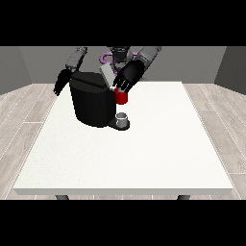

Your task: Insert the coffee pod into the coffee machine and close the lid

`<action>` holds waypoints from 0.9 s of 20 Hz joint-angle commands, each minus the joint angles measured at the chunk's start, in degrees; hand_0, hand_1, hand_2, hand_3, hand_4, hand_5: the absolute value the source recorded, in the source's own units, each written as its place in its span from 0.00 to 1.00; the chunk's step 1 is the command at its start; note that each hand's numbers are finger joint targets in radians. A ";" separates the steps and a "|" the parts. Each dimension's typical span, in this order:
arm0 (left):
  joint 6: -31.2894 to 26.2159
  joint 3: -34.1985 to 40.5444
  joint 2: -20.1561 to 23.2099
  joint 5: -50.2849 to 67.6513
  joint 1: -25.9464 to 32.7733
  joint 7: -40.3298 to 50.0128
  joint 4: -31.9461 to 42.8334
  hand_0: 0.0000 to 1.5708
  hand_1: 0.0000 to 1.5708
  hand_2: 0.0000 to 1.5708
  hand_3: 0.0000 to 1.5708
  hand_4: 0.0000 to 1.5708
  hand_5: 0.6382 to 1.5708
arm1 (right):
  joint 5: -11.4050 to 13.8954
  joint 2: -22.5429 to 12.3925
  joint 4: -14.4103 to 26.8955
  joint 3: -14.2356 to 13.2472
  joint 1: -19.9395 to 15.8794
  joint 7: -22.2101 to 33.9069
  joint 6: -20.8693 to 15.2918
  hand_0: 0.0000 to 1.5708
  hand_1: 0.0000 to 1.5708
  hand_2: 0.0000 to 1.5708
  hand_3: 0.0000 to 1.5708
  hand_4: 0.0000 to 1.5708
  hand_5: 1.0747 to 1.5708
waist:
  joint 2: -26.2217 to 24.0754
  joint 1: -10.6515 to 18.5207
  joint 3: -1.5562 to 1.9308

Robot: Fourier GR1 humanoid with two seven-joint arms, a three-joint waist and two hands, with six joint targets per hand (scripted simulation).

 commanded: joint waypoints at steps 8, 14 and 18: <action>5.27 -4.49 1.71 -5.93 2.44 -4.53 -0.90 0.75 0.75 0.76 0.68 0.00 1.00 | -0.80 -0.09 -0.32 -0.59 2.08 -2.40 0.38 0.00 0.00 0.00 0.00 0.00 1.00 | 1.33 -0.25 0.00; 4.84 -2.83 0.12 -4.75 1.79 -2.98 0.99 0.71 0.71 0.72 0.65 0.00 1.00 | -0.75 -2.04 -0.10 -1.41 0.23 0.89 1.22 0.00 0.00 0.00 0.00 0.00 1.00 | 0.77 -0.15 0.00; 6.44 -1.79 0.16 -4.55 -0.01 -2.84 0.54 0.72 0.72 0.72 0.61 0.00 1.00 | -0.33 -1.10 0.64 -1.00 -0.23 -1.14 0.43 0.00 0.00 0.00 0.00 0.05 1.00 | 2.09 -0.01 0.00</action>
